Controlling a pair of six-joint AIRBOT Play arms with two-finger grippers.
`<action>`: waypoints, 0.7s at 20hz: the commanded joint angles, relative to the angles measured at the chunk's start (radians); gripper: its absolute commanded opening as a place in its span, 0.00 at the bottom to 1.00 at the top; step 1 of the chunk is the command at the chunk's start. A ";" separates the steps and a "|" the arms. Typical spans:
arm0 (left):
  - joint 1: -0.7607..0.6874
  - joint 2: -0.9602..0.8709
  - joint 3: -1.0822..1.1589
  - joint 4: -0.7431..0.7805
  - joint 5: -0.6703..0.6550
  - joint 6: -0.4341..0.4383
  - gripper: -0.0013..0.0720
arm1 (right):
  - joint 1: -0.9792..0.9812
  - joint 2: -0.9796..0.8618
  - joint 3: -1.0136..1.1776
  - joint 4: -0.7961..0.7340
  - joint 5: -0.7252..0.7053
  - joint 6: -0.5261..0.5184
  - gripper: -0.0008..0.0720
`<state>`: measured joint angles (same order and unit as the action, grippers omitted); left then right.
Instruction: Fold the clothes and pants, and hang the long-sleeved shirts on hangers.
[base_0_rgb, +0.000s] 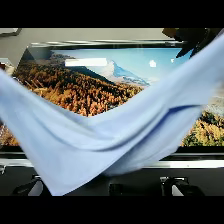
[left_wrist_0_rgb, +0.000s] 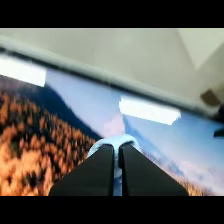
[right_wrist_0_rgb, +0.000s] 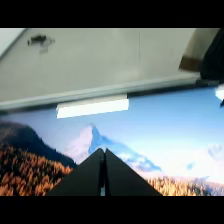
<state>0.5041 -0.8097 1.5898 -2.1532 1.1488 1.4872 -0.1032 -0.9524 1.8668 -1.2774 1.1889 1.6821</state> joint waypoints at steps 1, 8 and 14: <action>-0.080 -0.189 -0.129 -0.008 -0.040 0.068 0.04 | 0.001 -0.286 0.003 0.047 0.153 0.050 0.05; -0.246 -0.783 -0.198 -0.043 -0.340 0.084 0.04 | 0.001 -0.905 0.003 0.174 -0.090 0.055 0.05; -0.293 -0.950 -0.198 -0.114 -0.404 0.084 0.04 | 0.000 -1.027 0.004 0.351 -0.147 0.055 0.40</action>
<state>0.2298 -1.6871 1.3937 -2.2433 0.7834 1.5688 -0.1032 -1.9263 1.8690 -1.0050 1.0603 1.7367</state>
